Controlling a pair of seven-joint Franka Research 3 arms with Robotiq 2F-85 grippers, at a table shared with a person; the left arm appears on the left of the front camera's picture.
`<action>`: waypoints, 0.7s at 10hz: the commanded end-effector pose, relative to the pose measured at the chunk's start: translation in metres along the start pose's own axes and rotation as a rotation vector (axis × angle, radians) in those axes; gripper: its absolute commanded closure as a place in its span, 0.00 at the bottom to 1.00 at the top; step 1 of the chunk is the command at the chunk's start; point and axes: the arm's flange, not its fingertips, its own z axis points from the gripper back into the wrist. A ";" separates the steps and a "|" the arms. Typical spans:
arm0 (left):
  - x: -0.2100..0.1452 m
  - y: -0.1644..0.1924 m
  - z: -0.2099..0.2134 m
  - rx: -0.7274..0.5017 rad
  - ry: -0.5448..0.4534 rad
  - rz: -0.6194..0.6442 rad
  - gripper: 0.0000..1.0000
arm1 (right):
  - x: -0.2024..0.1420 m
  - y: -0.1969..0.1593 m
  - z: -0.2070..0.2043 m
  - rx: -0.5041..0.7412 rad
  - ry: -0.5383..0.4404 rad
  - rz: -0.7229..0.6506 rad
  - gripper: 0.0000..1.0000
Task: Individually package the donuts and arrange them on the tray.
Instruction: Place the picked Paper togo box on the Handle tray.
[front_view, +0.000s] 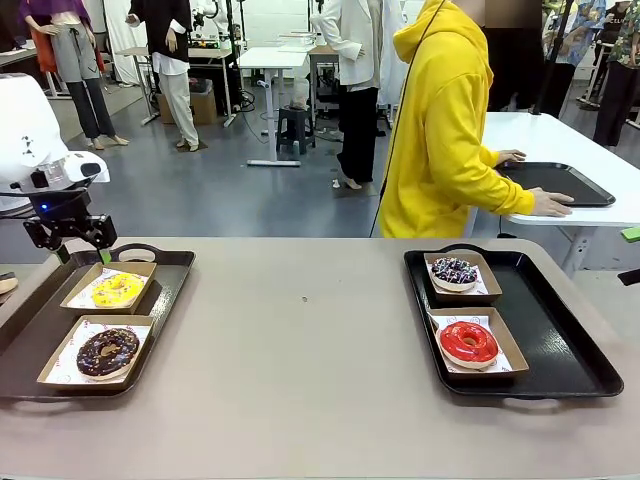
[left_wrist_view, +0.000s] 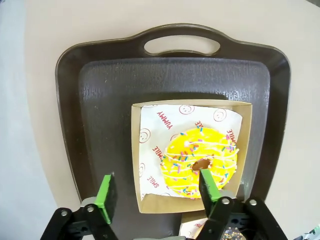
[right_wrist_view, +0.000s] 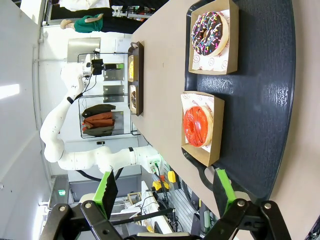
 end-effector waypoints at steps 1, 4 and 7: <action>-0.006 0.002 0.007 -0.038 -0.001 0.000 0.00 | -0.003 0.002 -0.001 0.001 -0.004 0.001 0.00; -0.019 0.004 0.030 -0.208 0.031 -0.007 0.00 | -0.003 0.002 -0.001 0.001 -0.004 0.001 0.00; -0.069 0.043 0.075 -0.558 -0.003 0.020 0.00 | -0.003 0.002 -0.001 0.001 -0.004 0.001 0.00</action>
